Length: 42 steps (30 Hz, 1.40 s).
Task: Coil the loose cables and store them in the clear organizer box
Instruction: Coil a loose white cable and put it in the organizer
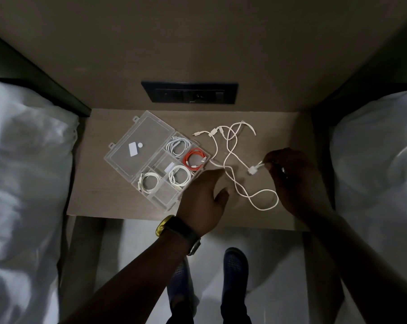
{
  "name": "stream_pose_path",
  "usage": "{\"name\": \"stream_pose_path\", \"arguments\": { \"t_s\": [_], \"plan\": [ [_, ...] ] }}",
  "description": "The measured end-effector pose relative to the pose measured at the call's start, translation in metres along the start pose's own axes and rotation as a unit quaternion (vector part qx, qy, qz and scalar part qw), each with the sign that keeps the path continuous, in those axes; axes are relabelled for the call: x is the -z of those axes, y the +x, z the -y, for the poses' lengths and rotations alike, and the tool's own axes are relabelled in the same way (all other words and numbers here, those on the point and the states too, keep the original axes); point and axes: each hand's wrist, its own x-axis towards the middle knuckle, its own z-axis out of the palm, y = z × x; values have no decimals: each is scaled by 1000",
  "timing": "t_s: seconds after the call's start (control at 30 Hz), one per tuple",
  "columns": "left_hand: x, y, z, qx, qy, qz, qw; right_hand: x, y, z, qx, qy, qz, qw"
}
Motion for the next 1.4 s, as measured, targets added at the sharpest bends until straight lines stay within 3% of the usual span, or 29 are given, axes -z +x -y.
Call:
{"name": "stream_pose_path", "arguments": {
  "t_s": [0.13, 0.2, 0.23, 0.27, 0.3, 0.37, 0.4, 0.43, 0.47, 0.5, 0.57, 0.6, 0.63, 0.67, 0.7, 0.73, 0.77, 0.83, 0.93, 1.03, 1.1, 1.13, 1.2, 1.27, 1.33, 1.37, 1.4],
  "plan": [
    [1, 10, -25, -69, -66, 27, 995, 5, 5, 18, 62, 113, 48, 991],
    [0, 10, -40, -8, -159, 90, 983, 4, 5, 19, 47, 136, 44, 989],
    [1, 9, -47, 63, -258, 118, 957, 4, 4, 19, 11, 162, 35, 986],
    [3, 8, -54, 137, -377, 138, 906, 4, 3, 19, -34, 197, 27, 980],
    [7, 7, -59, 196, -494, 153, 833, 4, 1, 19, -67, 217, 19, 974],
    [19, 7, -64, 225, -682, 163, 677, -1, -6, 22, -88, 216, 28, 972],
    [26, 9, -64, 212, -742, 146, 619, -3, -10, 26, -85, 213, 45, 972],
    [33, 12, -62, 196, -781, 116, 581, -6, -15, 30, -74, 211, 66, 972],
    [38, 16, -57, 182, -796, 76, 572, -8, -19, 35, -60, 210, 91, 972],
    [44, 19, -53, 170, -802, 39, 572, -10, -21, 39, -43, 201, 120, 971],
    [50, 23, -41, 147, -778, -28, 610, -12, -22, 47, 6, 158, 170, 973],
    [51, 24, -33, 133, -737, -53, 660, -13, -20, 49, 35, 143, 188, 971],
    [51, 23, -28, 123, -658, -60, 741, -11, -16, 52, 63, 136, 203, 968],
    [48, 21, -23, 118, -546, -41, 828, -8, -10, 54, 91, 129, 211, 965],
    [44, 16, -21, 110, -442, 7, 890, -5, -3, 54, 112, 119, 208, 964],
    [38, 10, -21, 109, -370, 66, 920, -2, 5, 52, 121, 106, 194, 968],
    [34, 3, -23, 134, -348, 117, 920, 0, 14, 49, 116, 92, 174, 974],
    [31, -10, -22, 223, -421, 166, 863, 3, 28, 45, 76, 98, 142, 982],
    [38, -21, -18, 280, -617, 229, 699, -6, 32, 45, 1, 250, 130, 960],
    [53, -26, -21, 208, -771, 279, 533, -20, 22, 49, -42, 275, 124, 953],
    [63, -24, -20, 155, -840, 188, 485, -23, 11, 56, -48, 244, 170, 954],
    [69, -21, -16, 138, -852, 115, 491, -24, 4, 61, -24, 218, 200, 955],
    [78, -14, -4, 122, -825, -18, 552, -23, -11, 75, 42, 191, 257, 947],
    [76, -13, 6, 122, -714, -86, 684, -17, -18, 91, 94, 183, 288, 935],
    [64, -23, 8, 134, -547, -43, 825, -8, -11, 100, 142, 159, 283, 935],
    [55, -32, 5, 135, -482, 9, 866, -5, -5, 100, 155, 136, 267, 942],
    [47, -43, 2, 147, -443, 56, 883, -3, 2, 99, 153, 111, 250, 950]
  ]
}}
